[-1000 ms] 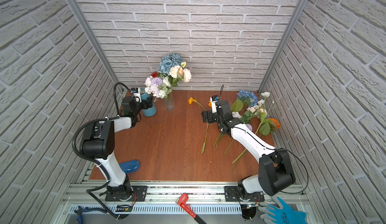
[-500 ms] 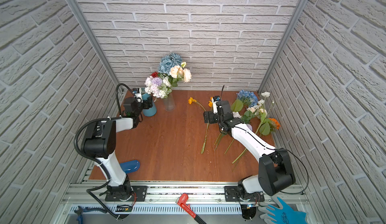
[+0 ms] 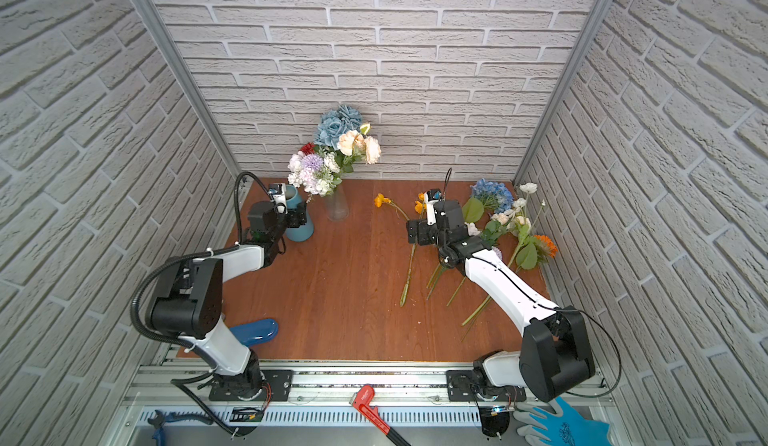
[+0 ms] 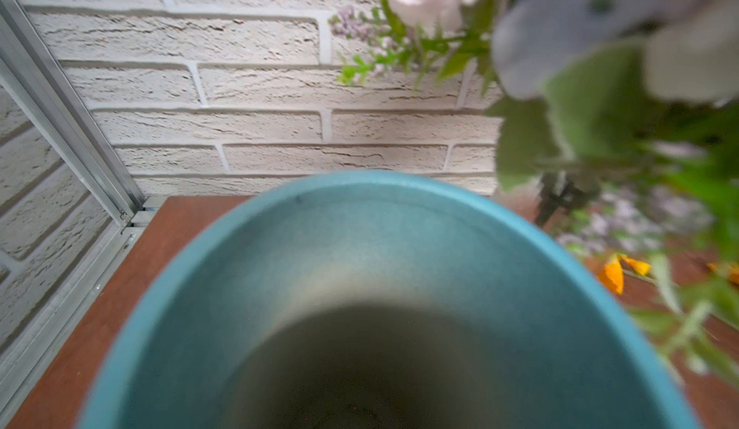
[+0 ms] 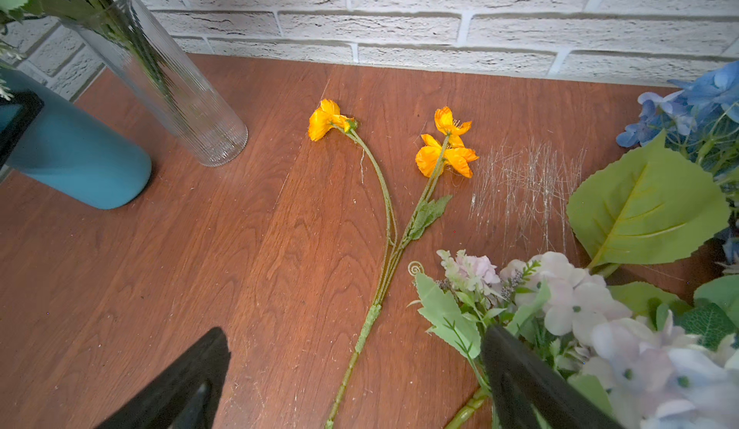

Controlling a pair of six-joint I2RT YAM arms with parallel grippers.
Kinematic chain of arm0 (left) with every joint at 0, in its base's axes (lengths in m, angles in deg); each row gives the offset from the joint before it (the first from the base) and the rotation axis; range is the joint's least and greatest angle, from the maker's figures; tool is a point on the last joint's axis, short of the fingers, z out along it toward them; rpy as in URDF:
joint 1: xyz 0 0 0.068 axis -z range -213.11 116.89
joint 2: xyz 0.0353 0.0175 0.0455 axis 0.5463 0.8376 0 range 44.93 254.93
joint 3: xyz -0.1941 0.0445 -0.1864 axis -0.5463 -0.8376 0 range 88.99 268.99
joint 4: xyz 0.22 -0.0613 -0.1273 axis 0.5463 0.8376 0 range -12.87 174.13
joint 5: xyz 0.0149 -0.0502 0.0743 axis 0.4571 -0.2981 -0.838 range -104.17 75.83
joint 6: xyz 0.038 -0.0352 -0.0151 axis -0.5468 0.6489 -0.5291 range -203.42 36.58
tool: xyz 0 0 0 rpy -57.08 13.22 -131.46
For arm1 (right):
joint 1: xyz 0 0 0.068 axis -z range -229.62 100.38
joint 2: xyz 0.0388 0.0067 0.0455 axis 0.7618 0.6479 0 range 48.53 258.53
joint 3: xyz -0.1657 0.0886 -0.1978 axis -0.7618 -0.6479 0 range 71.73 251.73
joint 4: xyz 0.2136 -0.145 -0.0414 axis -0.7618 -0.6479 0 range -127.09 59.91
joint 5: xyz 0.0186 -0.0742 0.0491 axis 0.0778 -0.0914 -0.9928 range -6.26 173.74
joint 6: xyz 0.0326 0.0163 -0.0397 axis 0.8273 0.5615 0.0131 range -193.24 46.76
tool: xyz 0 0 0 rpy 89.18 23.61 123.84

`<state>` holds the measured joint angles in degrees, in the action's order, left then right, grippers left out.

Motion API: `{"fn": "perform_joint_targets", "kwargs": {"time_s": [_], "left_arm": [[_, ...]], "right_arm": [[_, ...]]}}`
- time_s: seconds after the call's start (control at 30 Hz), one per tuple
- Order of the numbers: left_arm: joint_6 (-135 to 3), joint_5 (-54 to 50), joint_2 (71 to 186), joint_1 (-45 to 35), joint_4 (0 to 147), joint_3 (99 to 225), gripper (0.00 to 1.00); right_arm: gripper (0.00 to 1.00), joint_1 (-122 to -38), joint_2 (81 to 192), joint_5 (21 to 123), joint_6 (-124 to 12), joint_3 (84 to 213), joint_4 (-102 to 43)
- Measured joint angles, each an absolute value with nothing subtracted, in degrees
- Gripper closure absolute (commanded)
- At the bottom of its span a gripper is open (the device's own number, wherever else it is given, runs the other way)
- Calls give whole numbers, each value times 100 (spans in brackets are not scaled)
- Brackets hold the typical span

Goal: Arrange flowers in a vase
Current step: Pick up the vase from the top-left of the table.

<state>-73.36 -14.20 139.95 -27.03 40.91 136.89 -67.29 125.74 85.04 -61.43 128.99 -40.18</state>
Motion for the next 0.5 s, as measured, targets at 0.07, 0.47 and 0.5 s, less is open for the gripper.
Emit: {"fn": "perform_joint_targets", "kwargs": {"time_s": [0.07,0.47,0.5], "left_arm": [[-7329,-1457,13787,-2646,4257,13560,100],[-7290,-2100,11746,-1323,5680,12996,100],[-7239,-2141,11542,-1177,5754,12952,100]], "right_arm": [[0,-6729,12478,8506,-6143,12849,-4018],[0,-6674,11954,9066,-5968,12652,-4274],[0,-6644,11921,9125,-5946,12652,-4333]]}}
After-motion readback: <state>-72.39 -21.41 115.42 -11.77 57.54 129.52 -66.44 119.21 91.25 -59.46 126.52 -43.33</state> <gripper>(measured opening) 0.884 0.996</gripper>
